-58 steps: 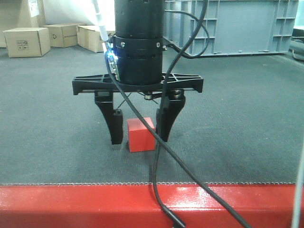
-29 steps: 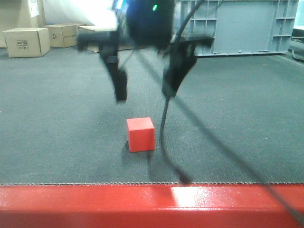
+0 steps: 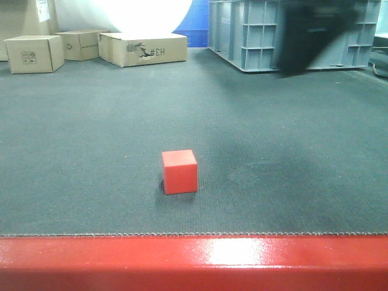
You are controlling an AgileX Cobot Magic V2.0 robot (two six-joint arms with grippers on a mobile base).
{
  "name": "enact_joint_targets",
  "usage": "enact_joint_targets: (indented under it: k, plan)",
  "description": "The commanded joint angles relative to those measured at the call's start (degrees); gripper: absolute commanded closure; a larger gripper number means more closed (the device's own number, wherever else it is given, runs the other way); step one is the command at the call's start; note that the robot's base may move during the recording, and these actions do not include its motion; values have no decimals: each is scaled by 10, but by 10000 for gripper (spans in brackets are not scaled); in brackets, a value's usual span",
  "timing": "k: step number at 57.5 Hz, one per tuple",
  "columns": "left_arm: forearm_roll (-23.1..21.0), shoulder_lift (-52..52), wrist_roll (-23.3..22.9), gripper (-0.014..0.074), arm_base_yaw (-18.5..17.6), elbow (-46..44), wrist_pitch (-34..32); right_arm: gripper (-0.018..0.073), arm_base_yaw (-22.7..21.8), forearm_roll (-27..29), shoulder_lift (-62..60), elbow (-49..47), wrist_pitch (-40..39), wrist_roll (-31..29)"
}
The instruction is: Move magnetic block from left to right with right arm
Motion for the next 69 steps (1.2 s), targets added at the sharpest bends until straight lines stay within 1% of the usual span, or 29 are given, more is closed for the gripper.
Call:
enact_joint_targets:
  k: [1,5,8,12,14,17,21,25,30,39,46,56,69]
  plan:
    - [-4,-6,0,722,0,5,-50,526,-45,19,-69,48,-97,-67]
    - [-4,-6,0,722,0,5,-50,526,-93,60,-114,107,-166,-135]
    - [-4,-6,0,722,0,5,-50,526,-127,89,-144,143,-215,-173]
    - [-4,-6,0,722,0,5,-50,526,-173,133,-186,202,-305,-222]
    - [-4,-6,0,722,0,5,-50,526,-193,151,-206,230,-350,-235]
    - [-4,-6,0,722,0,5,-50,526,-218,171,-234,273,-410,-238]
    - [-4,-6,0,722,0,5,-50,526,-242,177,-271,318,-477,-238]
    - [-4,-6,0,722,0,5,-50,526,-257,177,-305,357,-514,-238]
    - [-4,-6,0,722,0,5,-50,526,-261,177,-363,403,-532,-238]
    - [-4,-6,0,722,0,5,-50,526,-258,177,-470,486,-529,-238]
    - [-4,-6,0,722,0,5,-50,526,-258,177,-559,529,-522,-238]
    - [-4,-6,0,722,0,5,-50,526,-258,177,-633,544,-520,-238]
    - [-4,-6,0,722,0,5,-50,526,-258,177,-638,544,-518,-238]
